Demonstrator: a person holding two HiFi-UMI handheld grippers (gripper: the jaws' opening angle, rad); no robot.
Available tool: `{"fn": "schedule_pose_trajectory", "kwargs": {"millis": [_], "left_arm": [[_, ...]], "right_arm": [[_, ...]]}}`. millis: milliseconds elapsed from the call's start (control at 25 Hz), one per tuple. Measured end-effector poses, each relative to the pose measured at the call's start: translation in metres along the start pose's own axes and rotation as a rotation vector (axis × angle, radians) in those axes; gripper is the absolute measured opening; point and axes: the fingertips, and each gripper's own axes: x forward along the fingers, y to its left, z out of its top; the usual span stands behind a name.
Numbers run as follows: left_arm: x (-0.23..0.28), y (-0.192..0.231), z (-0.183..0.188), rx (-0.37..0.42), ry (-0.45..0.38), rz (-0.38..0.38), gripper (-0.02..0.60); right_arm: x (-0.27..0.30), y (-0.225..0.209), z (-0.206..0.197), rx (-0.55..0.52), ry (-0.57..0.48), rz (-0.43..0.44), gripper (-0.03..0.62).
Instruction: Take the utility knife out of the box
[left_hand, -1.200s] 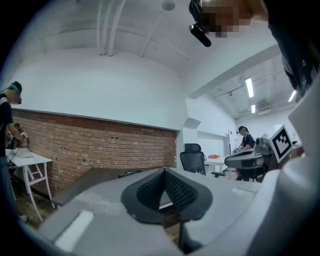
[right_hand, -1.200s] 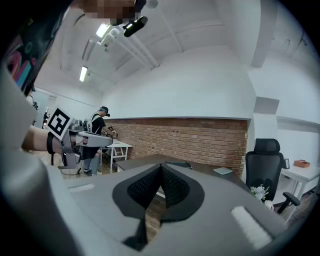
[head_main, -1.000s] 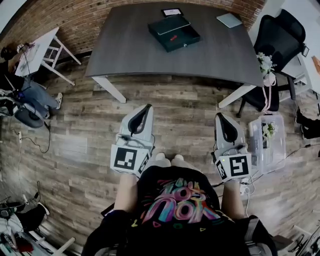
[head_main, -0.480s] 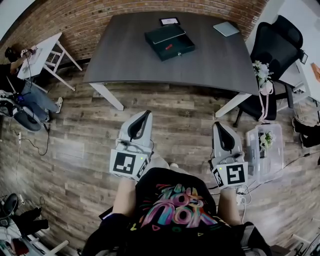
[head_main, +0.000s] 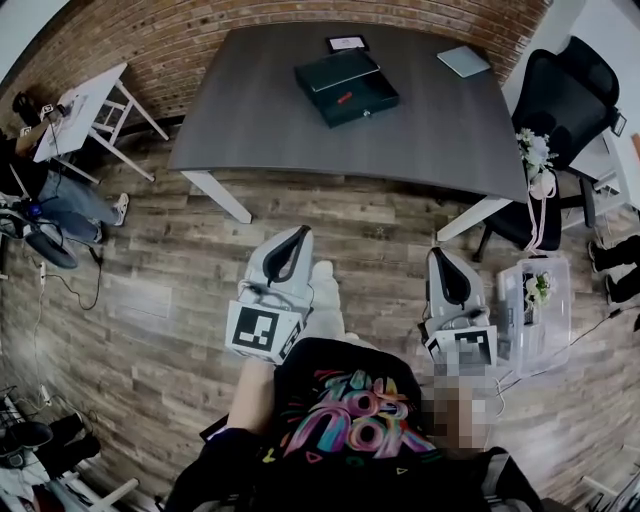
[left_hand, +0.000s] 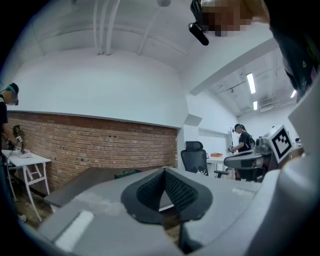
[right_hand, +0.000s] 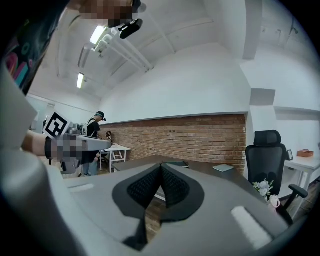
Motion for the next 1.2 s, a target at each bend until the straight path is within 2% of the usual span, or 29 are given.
{"fn": "schedule_pose_trajectory", "kwargs": {"millis": [200, 640, 920, 1080, 1200], "left_arm": [[0.040, 0.037, 0.002, 0.000, -0.009, -0.011, 0.000], [0.152, 0.129, 0.009, -0.020, -0.002, -0.064, 0.000], [0.193, 0.175, 0.003, -0.019, 0.014, -0.079, 0.000], [0.213, 0.193, 0.003, -0.004, 0.010, -0.103, 0.000], [0.223, 0.203, 0.001, -0.021, 0.029, -0.112, 0.000]], "right_arm": [[0.045, -0.011, 0.001, -0.005, 0.007, -0.018, -0.002], [0.183, -0.047, 0.027, -0.028, 0.018, -0.044, -0.002], [0.244, -0.055, 0.021, -0.007, 0.036, -0.064, -0.002], [0.271, -0.060, 0.017, -0.006, 0.054, -0.085, -0.002], [0.285, -0.062, 0.015, 0.002, 0.070, -0.102, -0.002]]}}
